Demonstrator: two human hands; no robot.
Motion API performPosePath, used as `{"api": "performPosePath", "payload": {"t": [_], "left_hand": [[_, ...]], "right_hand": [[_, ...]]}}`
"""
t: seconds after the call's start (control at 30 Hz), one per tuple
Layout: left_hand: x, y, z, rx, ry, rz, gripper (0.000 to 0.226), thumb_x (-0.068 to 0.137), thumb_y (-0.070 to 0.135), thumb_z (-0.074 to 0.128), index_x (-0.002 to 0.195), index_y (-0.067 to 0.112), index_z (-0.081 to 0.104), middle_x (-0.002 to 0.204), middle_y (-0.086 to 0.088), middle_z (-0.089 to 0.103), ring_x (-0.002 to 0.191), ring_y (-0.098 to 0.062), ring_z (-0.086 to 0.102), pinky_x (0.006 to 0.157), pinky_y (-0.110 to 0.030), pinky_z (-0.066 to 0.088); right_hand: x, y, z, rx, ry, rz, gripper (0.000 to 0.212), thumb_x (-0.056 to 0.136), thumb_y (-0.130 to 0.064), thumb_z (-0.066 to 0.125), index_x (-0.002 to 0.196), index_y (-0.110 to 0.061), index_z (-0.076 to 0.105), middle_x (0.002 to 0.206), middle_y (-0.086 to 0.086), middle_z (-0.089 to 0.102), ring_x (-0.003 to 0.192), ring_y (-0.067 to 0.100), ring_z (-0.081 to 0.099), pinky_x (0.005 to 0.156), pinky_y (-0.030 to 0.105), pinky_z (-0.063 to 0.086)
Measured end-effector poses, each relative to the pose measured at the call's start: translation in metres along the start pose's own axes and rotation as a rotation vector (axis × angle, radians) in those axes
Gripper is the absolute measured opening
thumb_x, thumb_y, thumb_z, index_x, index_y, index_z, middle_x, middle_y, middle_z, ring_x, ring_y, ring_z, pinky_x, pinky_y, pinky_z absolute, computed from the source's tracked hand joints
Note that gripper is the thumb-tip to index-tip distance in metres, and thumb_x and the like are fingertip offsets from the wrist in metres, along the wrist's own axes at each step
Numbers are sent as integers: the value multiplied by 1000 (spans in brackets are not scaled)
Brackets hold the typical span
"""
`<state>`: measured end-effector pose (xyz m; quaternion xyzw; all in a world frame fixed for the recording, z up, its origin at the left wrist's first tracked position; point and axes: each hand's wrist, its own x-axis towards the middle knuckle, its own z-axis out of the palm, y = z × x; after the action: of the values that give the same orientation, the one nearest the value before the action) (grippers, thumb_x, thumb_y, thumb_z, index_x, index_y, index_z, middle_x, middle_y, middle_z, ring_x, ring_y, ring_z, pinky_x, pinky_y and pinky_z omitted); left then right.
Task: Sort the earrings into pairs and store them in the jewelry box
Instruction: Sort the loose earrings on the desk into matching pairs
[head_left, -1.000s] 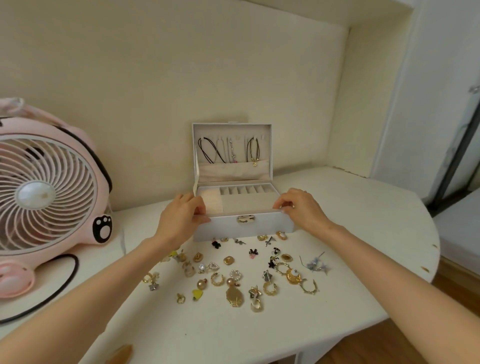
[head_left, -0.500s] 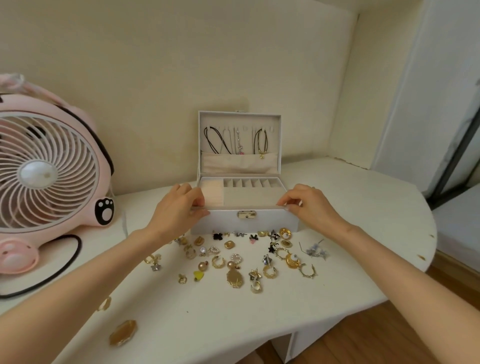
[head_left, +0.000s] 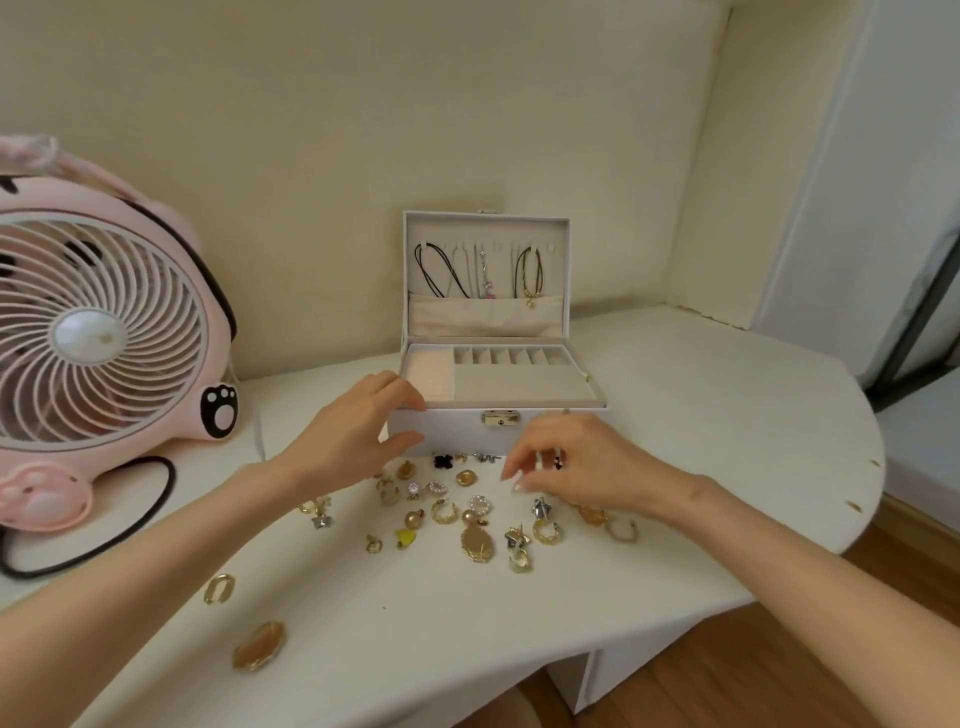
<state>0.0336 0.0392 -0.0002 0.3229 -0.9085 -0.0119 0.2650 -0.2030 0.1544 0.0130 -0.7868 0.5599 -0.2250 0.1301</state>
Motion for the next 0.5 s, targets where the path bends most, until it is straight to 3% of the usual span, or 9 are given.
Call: {"api": "performPosePath", "payload": {"t": [0.07,0.2,0.37,0.5], "left_hand": [[-6,-4,-8,-29,-25,2,24,87,27,60,110,25,55,113,12,52,106,-8,48,86,-31,46],[-18,-6,-27,-41,-111,-5,11,86,29,62,94,23,57,94,13,57,87,-4,52,78,-33,49],[-32,2,-48,-105,-279,-53,14,84,34,63,84,21,57,79,12,62,76,-1,55,64,-17,45],[-42,3,-65,-161,-586,-94,20,80,37,67,80,20,58,74,9,62,65,-1,52,60,-12,39]], "right_hand": [[2,-13,12,-23,-112,-51,17,77,-37,72,92,-29,71,85,-14,61,80,3,52,73,22,45],[9,-24,27,-97,-209,-127,17,72,-39,75,83,-29,67,82,-13,62,82,4,49,75,21,40],[17,-25,34,-45,-240,-90,20,67,-36,79,62,-36,60,71,-19,63,76,0,51,79,37,47],[22,-26,37,59,-194,-79,16,66,-38,78,64,-32,64,79,-13,62,76,6,55,77,38,49]]}}
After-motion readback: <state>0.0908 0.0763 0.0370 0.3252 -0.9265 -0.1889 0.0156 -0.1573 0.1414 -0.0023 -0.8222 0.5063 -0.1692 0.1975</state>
